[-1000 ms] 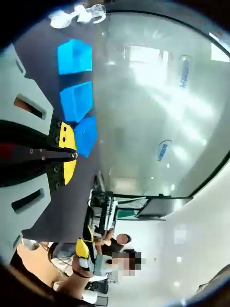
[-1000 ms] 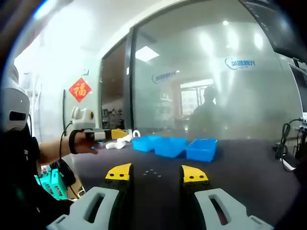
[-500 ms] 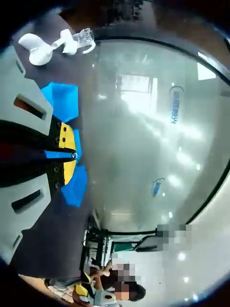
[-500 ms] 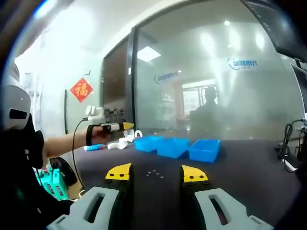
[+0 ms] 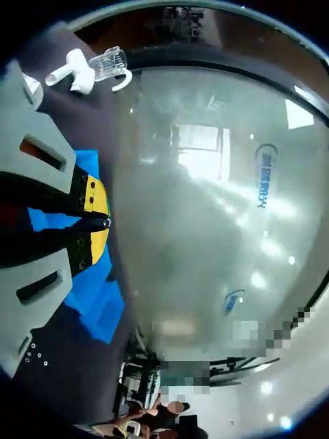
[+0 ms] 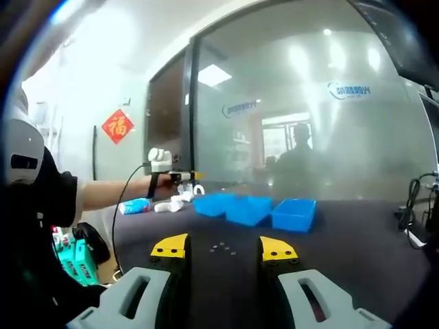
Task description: Sort the screws, nuts, and washers into the corresponding bins
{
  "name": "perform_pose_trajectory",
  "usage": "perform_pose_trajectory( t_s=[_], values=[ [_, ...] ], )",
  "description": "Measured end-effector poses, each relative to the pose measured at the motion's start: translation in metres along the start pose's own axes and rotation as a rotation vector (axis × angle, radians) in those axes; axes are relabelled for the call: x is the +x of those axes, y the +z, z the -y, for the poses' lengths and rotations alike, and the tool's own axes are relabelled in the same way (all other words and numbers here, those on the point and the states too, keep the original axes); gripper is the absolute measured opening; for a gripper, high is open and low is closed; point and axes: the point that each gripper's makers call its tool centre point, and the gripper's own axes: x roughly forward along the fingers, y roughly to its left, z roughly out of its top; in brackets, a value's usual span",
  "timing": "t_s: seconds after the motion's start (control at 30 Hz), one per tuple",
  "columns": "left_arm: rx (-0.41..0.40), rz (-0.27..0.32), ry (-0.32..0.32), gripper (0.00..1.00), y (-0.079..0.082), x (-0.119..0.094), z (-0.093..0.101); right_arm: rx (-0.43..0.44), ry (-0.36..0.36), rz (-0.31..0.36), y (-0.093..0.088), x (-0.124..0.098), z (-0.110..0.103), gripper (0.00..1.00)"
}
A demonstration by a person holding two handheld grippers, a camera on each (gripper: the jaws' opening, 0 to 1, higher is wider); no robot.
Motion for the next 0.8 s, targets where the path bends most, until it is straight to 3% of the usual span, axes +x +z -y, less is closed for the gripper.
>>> perform_pose_trajectory(
  t_s=[0.1, 0.2, 0.53, 0.8],
  values=[
    [-0.005, -0.018, 0.001, 0.05, -0.004, 0.009, -0.002, -0.002, 0.0, 0.003, 0.002, 0.0, -0.001, 0.34],
    [-0.083, -0.024, 0.014, 0.05, -0.006, 0.018, -0.007, 0.001, 0.0, 0.005, 0.002, -0.001, -0.001, 0.34],
    [-0.062, -0.05, 0.073, 0.05, -0.013, 0.025, -0.014, 0.004, -0.007, 0.014, 0.004, -0.004, 0.001, 0.34],
    [-0.04, -0.057, 0.073, 0.05, -0.013, 0.024, -0.012, 0.013, -0.009, 0.01, 0.001, -0.006, 0.002, 0.34]
  ],
)
